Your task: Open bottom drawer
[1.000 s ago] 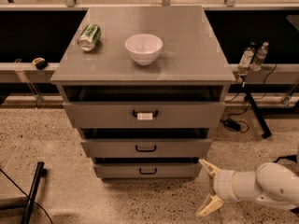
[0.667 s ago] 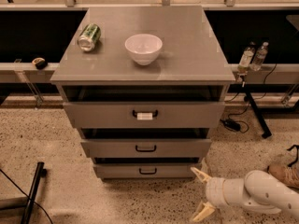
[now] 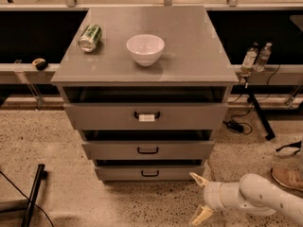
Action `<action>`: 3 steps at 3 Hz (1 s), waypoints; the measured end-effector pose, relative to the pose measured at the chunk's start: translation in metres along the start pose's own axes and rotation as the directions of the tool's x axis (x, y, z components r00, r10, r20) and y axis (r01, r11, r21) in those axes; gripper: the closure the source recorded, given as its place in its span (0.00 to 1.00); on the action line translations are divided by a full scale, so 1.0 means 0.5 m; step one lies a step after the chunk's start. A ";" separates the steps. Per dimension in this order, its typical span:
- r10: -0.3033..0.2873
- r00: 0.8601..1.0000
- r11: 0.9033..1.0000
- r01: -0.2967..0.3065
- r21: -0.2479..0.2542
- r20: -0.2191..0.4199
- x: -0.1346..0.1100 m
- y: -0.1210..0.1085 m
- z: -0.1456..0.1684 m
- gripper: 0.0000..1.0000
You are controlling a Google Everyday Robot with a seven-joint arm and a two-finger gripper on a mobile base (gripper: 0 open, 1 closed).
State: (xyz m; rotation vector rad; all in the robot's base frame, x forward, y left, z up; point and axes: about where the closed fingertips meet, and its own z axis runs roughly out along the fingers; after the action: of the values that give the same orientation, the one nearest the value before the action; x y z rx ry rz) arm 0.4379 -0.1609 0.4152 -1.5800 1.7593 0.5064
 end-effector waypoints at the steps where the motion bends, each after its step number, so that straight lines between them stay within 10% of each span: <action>1: -0.006 0.999 1.000 0.006 -0.015 -0.036 0.074 -0.027 0.079 0.00; 3: -0.034 0.997 0.999 0.036 -0.029 0.070 0.143 -0.046 0.185 0.00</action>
Offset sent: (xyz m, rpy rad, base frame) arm 0.0527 0.0316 -0.1521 0.1722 -0.0548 0.1835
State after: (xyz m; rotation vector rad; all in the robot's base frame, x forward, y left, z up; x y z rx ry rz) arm 0.4822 -0.1498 0.3054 -1.5927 1.6766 0.5672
